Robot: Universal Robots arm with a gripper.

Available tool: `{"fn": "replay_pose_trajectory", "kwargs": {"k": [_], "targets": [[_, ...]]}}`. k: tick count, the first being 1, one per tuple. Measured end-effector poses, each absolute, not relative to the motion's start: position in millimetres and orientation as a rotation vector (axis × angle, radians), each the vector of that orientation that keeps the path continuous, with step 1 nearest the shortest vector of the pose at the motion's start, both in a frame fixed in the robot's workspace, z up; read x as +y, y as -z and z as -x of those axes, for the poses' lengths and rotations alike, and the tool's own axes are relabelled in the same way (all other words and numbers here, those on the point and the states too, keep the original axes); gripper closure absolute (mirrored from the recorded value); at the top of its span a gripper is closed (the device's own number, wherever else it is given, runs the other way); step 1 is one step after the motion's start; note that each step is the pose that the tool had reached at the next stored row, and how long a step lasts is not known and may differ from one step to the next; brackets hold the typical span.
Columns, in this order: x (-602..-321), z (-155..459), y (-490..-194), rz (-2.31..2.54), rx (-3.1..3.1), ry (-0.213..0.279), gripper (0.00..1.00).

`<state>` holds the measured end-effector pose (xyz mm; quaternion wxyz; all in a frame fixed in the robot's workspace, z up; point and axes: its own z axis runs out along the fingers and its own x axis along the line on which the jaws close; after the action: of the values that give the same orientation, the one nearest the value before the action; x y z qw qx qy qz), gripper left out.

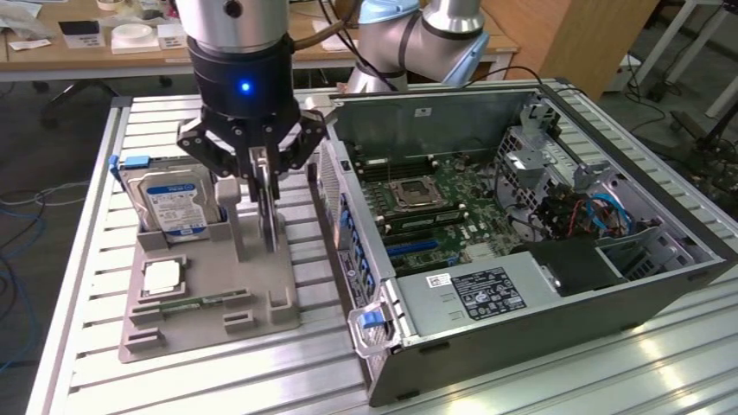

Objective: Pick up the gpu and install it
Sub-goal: 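Pick up the gpu and move the gpu toward the slot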

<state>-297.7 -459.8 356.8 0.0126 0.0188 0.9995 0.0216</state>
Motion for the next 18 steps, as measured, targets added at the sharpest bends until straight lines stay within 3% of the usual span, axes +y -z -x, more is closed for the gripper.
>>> {"fn": "replay_pose_trajectory", "kwargs": {"k": [18], "targets": [[-460,298,-382,-0.058,3.115,-0.067,0.73]]}}
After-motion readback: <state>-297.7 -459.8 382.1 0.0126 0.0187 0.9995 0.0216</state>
